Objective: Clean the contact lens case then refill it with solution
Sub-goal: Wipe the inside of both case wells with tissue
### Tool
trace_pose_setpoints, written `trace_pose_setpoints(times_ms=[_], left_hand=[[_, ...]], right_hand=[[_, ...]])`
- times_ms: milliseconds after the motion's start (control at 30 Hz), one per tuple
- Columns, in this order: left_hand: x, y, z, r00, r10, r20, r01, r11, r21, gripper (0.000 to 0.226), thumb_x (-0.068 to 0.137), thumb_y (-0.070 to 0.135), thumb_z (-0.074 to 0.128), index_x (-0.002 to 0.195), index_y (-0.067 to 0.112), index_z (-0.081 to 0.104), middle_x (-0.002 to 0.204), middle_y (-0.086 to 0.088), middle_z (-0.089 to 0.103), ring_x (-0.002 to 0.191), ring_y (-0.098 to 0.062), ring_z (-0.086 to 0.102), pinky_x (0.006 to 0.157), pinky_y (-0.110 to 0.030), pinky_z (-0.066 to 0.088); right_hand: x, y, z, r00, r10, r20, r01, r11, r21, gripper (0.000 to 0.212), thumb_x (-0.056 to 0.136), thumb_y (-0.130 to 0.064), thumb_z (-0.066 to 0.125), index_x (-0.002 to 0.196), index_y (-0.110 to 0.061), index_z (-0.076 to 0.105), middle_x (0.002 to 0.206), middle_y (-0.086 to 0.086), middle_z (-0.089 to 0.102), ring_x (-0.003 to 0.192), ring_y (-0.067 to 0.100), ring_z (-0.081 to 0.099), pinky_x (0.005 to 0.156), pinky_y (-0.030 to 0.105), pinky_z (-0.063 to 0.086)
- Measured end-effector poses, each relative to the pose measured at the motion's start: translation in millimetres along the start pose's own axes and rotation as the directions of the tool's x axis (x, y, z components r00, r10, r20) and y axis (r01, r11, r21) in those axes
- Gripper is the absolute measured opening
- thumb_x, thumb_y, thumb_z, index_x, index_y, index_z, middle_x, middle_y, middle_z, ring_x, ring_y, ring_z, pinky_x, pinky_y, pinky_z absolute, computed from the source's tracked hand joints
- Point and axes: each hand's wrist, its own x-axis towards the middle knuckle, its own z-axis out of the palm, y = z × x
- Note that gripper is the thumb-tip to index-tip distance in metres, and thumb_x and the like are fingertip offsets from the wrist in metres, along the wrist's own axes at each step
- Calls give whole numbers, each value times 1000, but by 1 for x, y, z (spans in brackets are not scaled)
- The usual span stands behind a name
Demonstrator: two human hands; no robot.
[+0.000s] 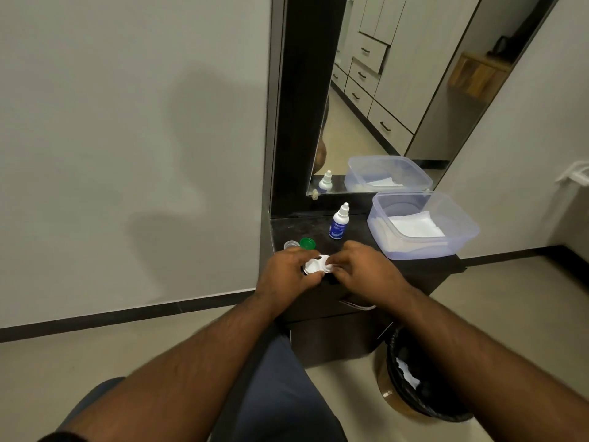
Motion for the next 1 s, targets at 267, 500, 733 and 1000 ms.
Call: trace_pose_setpoints(times_ms=[267,500,733,1000], left_hand=[[7,17,-19,926,-288,243,373,793,-482,22,79,13,75,101,11,74,91,2,73,79,-7,70,69,-18,56],[37,17,-41,782,-313,539,558,736,-383,13,83,2,67,91,-8,70,80,-8,72,67,-10,67,57,-20,56],[45,16,-29,807,-290,515,464,850,-249,10,83,0,64,87,-7,69,79,-8,68,70,-12,64,55,-18,54],[44,16,-27,812,-301,500,463,853,-238,5,82,0,66,80,-4,69,76,-6,68,67,-10,64,52,-16,51]], right_hand=[[-11,-1,11,973,124,-194,-43,925,378,18,81,-12,68,97,-14,75,100,0,69,88,7,62,77,10,45],[-12,-1,8,981,43,-188,10,962,272,19,79,-11,68,96,-11,75,99,2,69,89,10,61,83,17,44],[-17,5,11,977,-100,-189,120,988,98,20,84,-14,65,101,-8,73,101,5,57,89,16,58,79,28,47],[-6,2,1,972,-232,46,236,965,-111,25,89,-19,59,111,-9,67,109,5,49,91,17,52,75,20,36]])
